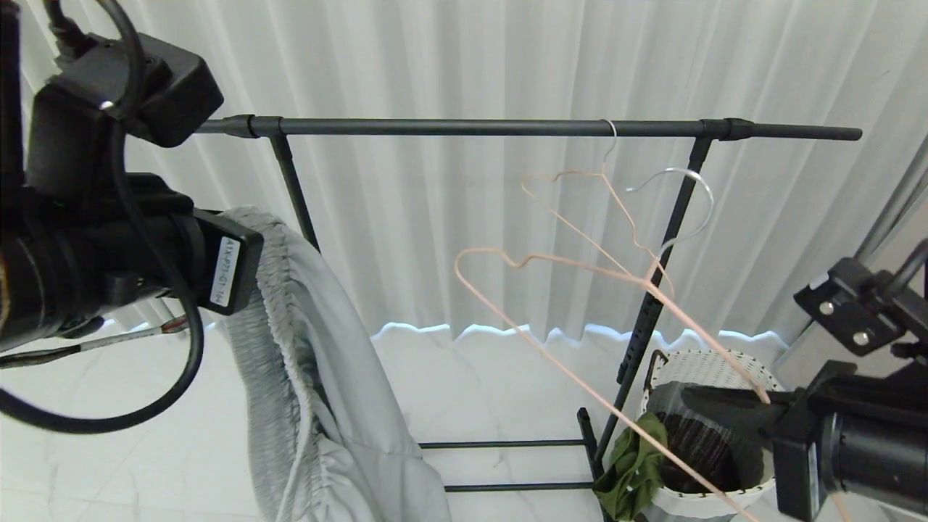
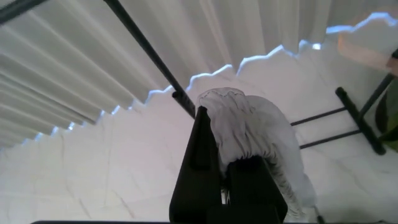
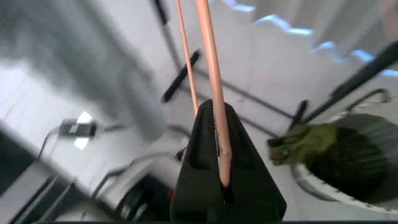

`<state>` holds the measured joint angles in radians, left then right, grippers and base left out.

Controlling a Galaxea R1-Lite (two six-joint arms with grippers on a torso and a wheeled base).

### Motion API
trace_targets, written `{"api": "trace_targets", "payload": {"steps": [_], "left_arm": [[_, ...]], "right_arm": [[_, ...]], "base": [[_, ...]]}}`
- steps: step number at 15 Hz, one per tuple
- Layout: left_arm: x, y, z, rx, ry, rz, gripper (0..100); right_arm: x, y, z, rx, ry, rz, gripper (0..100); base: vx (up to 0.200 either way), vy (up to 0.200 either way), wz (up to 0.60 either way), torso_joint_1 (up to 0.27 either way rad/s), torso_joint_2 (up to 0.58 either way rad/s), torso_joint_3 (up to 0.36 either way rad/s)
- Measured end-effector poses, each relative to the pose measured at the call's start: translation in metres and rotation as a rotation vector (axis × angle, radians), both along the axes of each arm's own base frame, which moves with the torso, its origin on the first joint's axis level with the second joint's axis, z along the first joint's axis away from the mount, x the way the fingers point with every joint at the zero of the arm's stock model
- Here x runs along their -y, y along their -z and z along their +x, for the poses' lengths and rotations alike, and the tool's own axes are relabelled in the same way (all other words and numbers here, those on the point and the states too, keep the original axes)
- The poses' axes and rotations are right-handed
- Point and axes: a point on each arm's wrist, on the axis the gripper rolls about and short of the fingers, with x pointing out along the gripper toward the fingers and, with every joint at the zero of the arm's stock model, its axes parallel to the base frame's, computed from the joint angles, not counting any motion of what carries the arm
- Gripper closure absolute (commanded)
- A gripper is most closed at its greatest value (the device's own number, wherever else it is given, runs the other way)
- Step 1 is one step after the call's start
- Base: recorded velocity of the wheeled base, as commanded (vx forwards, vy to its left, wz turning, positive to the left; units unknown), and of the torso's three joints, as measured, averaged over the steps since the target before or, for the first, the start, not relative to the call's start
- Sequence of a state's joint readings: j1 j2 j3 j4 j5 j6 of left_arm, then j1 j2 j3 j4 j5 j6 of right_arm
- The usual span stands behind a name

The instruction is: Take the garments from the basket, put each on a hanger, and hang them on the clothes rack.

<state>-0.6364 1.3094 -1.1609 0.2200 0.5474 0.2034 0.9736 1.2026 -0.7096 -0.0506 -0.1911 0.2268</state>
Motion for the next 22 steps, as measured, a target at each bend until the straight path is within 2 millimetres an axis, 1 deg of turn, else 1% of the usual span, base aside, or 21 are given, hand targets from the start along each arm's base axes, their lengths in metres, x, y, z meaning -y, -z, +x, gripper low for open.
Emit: {"api": "trace_targets", "payload": {"steps": [3, 6, 11, 14, 17, 22], "left_arm": [[0.012, 0.001, 0.019, -0.015, -0.056, -0.049, 100], [0.019, 0.007, 0.032, -0.031, -0.093, -0.034, 100], [0.022, 0.010, 0.037, -0.042, -0.100, -0.025, 100], [0.023, 0.012, 0.039, -0.046, -0.101, -0.027, 100], [0.028, 0.018, 0.051, -0.055, -0.126, -0.034, 100], [0.027, 0.024, 0.062, -0.070, -0.166, -0.016, 100]], "right_arm": [[-0.006, 0.006, -0.025, -0.027, -0.149, 0.015, 100], [-0.012, 0.002, -0.037, -0.012, -0.249, 0.058, 100], [-0.017, 0.005, -0.038, -0.015, -0.271, 0.044, 100], [-0.024, 0.003, -0.036, 0.002, -0.274, 0.074, 100], [-0.033, 0.004, -0.033, 0.024, -0.286, 0.079, 100], [-0.035, 0.008, -0.032, 0.020, -0.291, 0.057, 100]], "base": [[0.000, 0.000, 0.00, 0.000, 0.00, 0.000], [0.000, 0.000, 0.00, 0.000, 0.00, 0.000], [0.000, 0.000, 0.00, 0.000, 0.00, 0.000], [0.000, 0.000, 0.00, 0.000, 0.00, 0.000], [0.000, 0.000, 0.00, 0.000, 0.00, 0.000], [0.000, 0.000, 0.00, 0.000, 0.00, 0.000]]}}
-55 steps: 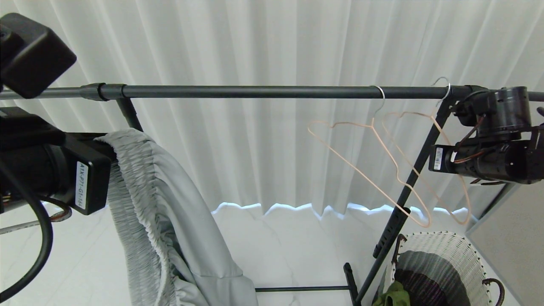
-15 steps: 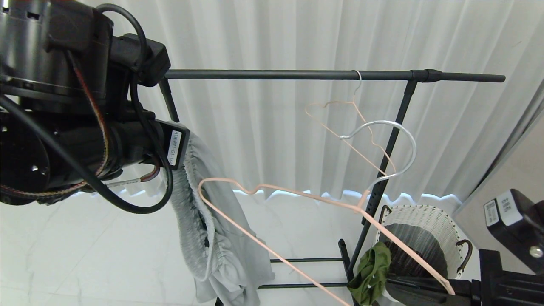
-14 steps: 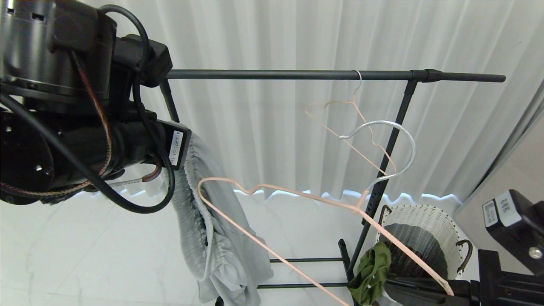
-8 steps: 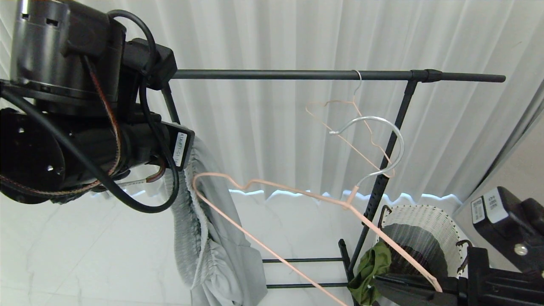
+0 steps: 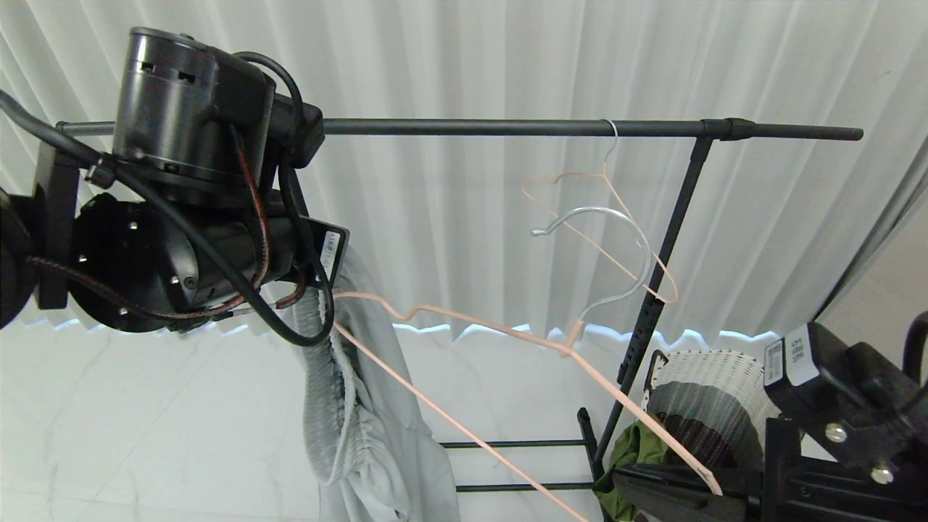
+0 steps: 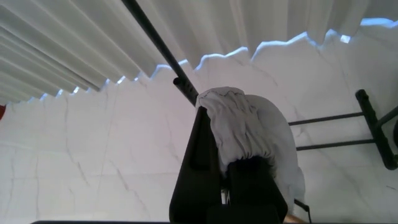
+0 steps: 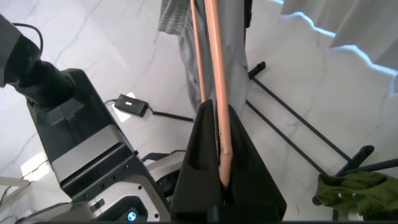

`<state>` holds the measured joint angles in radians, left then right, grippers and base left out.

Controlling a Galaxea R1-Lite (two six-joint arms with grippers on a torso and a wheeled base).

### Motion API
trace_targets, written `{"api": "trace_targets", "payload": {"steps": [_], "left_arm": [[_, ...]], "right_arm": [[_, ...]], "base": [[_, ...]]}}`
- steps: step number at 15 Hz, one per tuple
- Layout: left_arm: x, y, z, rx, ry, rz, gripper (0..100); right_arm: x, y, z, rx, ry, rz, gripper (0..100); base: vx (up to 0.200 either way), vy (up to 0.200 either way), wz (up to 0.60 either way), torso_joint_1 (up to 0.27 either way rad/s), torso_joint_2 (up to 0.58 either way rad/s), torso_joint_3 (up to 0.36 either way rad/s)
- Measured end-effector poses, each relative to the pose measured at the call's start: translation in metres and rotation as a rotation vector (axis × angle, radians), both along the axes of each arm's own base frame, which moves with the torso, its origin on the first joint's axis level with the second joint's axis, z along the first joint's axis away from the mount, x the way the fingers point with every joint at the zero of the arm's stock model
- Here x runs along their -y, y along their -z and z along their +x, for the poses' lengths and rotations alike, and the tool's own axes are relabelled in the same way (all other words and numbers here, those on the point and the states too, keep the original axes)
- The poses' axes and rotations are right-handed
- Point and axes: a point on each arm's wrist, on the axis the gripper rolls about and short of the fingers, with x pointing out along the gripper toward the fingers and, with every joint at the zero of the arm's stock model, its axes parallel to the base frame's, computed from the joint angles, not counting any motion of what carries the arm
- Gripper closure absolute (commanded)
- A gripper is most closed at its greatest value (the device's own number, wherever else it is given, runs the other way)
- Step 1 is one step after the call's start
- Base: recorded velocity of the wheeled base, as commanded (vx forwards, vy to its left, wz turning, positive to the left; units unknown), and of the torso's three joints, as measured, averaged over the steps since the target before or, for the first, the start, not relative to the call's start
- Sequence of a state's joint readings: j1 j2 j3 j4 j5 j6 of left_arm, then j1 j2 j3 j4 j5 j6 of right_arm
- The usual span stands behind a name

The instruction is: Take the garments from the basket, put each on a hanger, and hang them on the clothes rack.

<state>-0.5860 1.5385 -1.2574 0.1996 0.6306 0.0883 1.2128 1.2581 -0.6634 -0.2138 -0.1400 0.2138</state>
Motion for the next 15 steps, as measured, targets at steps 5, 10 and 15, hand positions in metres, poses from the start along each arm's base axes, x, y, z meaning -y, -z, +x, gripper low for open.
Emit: {"api": "trace_targets", "payload": {"steps": [5, 10, 15], "left_arm": [[-0.001, 0.001, 0.002, -0.004, -0.009, 0.002, 100], [-0.006, 0.005, 0.007, -0.009, -0.058, 0.019, 100], [-0.007, 0.006, 0.008, -0.006, -0.078, 0.027, 100]], "right_arm": [[-0.004, 0.002, 0.001, -0.006, -0.008, -0.012, 100], [-0.009, 0.005, -0.001, -0.010, -0.028, -0.024, 100], [-0.013, 0.009, -0.004, -0.011, -0.039, -0.042, 100]], "base": [[0.000, 0.000, 0.00, 0.000, 0.00, 0.000], [0.000, 0.000, 0.00, 0.000, 0.00, 0.000], [0.000, 0.000, 0.00, 0.000, 0.00, 0.000]]}}
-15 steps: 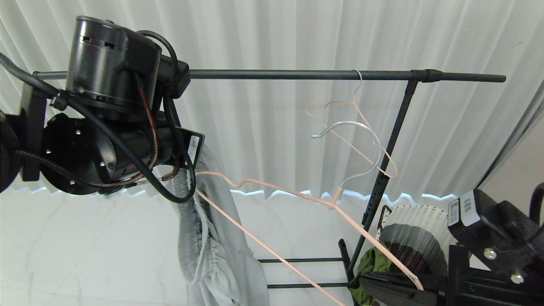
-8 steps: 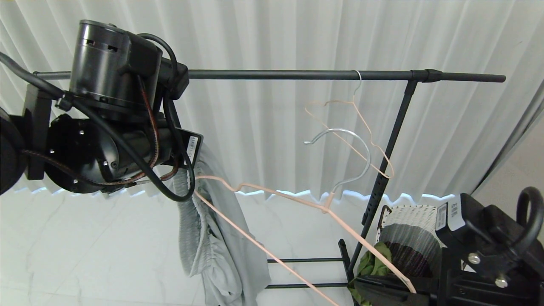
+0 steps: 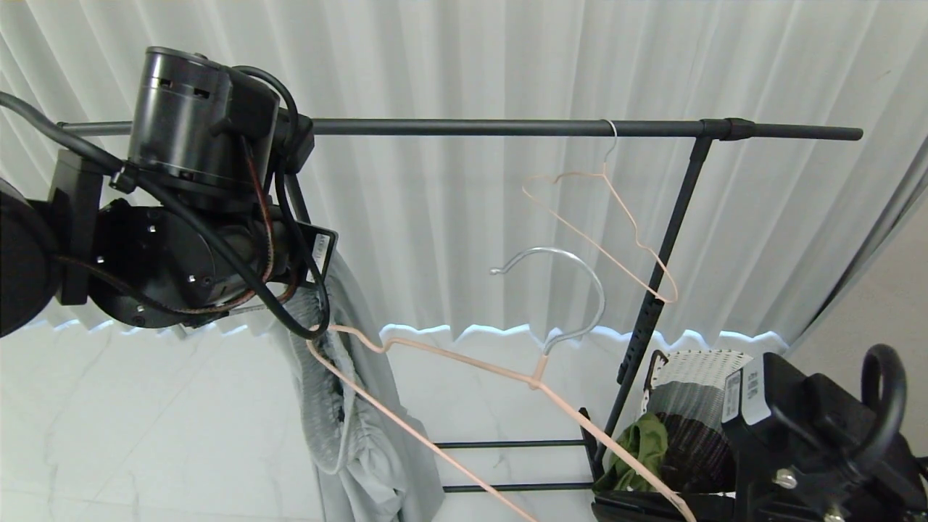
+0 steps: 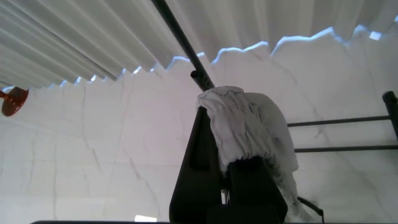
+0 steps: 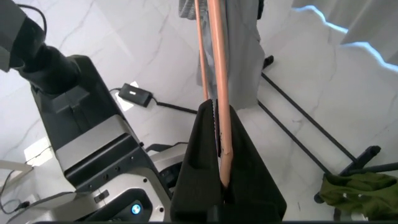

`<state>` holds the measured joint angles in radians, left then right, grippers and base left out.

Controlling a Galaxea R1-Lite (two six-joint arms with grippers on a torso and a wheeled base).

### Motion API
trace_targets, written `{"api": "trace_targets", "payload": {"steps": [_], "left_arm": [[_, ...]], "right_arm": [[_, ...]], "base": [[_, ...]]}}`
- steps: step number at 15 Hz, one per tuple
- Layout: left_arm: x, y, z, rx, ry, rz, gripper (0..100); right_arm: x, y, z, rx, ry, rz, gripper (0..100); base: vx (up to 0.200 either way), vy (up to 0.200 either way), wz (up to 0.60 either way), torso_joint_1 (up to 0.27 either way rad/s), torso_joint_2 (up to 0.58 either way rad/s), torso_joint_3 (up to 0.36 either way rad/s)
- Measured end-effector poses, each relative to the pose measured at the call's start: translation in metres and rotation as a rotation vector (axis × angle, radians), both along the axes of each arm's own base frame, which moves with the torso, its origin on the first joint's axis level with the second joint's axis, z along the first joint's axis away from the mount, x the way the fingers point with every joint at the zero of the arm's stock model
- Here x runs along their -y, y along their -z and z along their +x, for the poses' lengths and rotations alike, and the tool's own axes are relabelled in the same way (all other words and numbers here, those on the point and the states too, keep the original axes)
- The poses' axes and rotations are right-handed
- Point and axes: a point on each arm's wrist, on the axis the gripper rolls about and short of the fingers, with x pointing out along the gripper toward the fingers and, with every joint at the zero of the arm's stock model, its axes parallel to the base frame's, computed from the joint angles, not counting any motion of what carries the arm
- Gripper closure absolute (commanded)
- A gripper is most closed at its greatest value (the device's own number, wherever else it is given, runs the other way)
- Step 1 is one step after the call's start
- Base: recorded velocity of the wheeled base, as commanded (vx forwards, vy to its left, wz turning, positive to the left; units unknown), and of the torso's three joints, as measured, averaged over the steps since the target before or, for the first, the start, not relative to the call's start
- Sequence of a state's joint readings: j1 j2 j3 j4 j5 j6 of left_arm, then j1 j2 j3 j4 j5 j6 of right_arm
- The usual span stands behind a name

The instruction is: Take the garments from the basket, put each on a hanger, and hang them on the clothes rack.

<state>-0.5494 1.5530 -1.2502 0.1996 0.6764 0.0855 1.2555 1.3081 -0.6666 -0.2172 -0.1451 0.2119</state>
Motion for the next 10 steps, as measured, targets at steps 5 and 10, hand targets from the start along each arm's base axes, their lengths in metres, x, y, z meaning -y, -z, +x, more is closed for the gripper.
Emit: {"api": "trace_targets", "payload": {"steps": [5, 10], "left_arm": [[0.009, -0.001, -0.020, 0.001, 0.077, 0.003, 100], [0.010, 0.005, -0.031, -0.012, 0.103, 0.011, 100]], "right_arm": [[-0.017, 0.006, 0.023, 0.052, 0.152, 0.035, 100], [-0.031, 0.012, 0.037, 0.086, 0.232, 0.064, 100]], "base": [[0.000, 0.000, 0.00, 0.000, 0.00, 0.000], [0.000, 0.000, 0.00, 0.000, 0.00, 0.000]]}}
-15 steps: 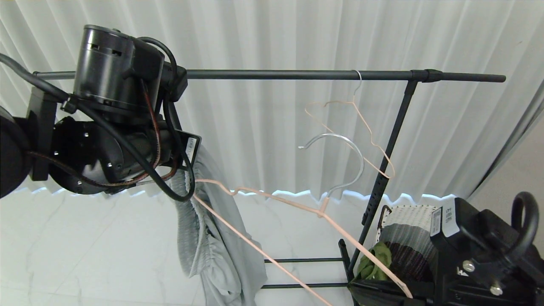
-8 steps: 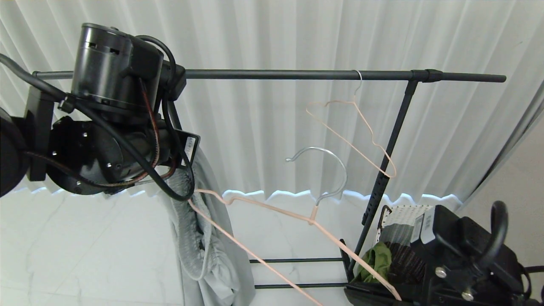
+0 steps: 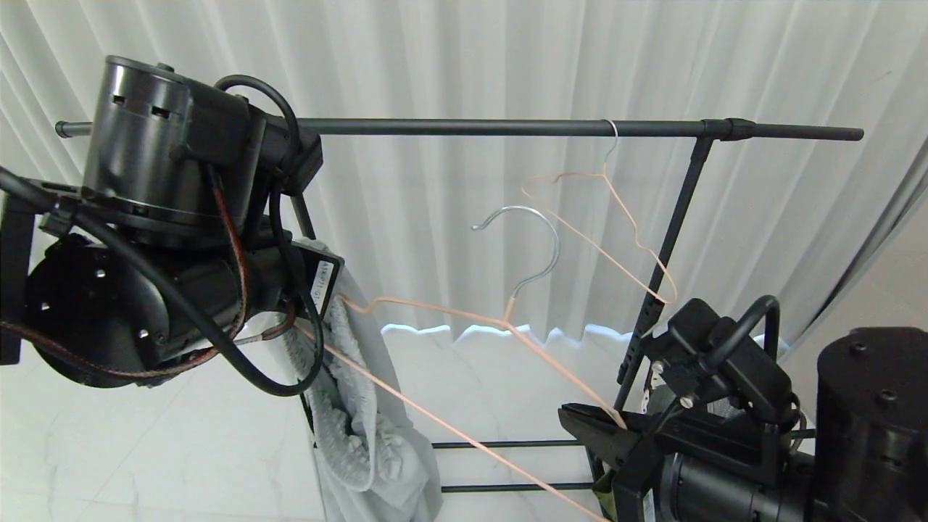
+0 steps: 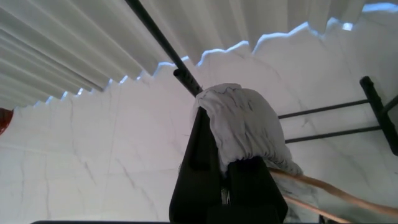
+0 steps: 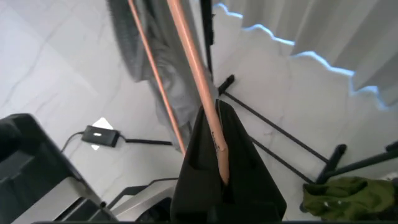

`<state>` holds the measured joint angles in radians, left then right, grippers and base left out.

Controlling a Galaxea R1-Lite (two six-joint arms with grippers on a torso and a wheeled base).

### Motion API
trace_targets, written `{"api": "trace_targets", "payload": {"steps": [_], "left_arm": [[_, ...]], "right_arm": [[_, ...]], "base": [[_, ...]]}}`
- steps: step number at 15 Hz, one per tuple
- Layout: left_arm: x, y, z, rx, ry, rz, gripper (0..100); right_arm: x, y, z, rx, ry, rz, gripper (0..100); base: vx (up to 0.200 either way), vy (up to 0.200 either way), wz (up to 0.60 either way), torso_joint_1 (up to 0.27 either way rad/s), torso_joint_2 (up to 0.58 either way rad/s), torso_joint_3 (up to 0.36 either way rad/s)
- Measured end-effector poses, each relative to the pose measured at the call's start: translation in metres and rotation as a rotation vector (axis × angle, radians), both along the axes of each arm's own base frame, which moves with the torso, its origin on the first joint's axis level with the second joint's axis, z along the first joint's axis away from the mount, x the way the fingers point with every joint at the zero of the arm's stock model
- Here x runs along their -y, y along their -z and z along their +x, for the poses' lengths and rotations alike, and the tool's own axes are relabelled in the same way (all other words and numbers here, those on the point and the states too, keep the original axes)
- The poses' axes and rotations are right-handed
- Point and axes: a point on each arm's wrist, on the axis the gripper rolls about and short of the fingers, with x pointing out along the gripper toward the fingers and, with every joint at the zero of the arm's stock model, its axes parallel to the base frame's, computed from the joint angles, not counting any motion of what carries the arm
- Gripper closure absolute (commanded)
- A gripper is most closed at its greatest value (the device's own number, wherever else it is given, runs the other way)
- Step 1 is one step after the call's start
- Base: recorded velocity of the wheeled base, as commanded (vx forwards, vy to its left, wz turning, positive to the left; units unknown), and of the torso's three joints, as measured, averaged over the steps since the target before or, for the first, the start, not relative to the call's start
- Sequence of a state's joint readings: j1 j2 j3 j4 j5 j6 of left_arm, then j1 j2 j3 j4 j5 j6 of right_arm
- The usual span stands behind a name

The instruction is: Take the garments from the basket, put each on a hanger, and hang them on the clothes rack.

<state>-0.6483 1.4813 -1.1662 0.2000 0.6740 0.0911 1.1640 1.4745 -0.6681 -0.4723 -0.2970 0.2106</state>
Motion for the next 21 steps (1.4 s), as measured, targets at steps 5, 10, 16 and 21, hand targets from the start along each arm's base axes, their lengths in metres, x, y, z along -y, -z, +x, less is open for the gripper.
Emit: {"api": "trace_targets", "payload": {"steps": [5, 10, 16, 21], "left_arm": [[-0.007, -0.001, 0.003, 0.012, -0.055, 0.010, 100], [-0.004, 0.002, 0.003, 0.004, -0.054, -0.006, 100], [0.000, 0.002, 0.011, 0.006, -0.072, -0.039, 100], [0.000, 0.001, 0.010, 0.010, -0.071, -0.043, 100]], "right_arm": [[0.001, 0.005, 0.006, 0.022, 0.127, -0.032, 100], [0.000, -0.001, 0.015, 0.057, 0.187, 0.034, 100], [-0.021, 0.003, -0.024, 0.026, 0.019, 0.059, 100], [-0.051, 0.020, -0.031, 0.028, -0.028, 0.088, 100]], "base": [[0.000, 0.000, 0.00, 0.000, 0.00, 0.000], [0.000, 0.000, 0.00, 0.000, 0.00, 0.000], [0.000, 0.000, 0.00, 0.000, 0.00, 0.000], [0.000, 0.000, 0.00, 0.000, 0.00, 0.000]]}}
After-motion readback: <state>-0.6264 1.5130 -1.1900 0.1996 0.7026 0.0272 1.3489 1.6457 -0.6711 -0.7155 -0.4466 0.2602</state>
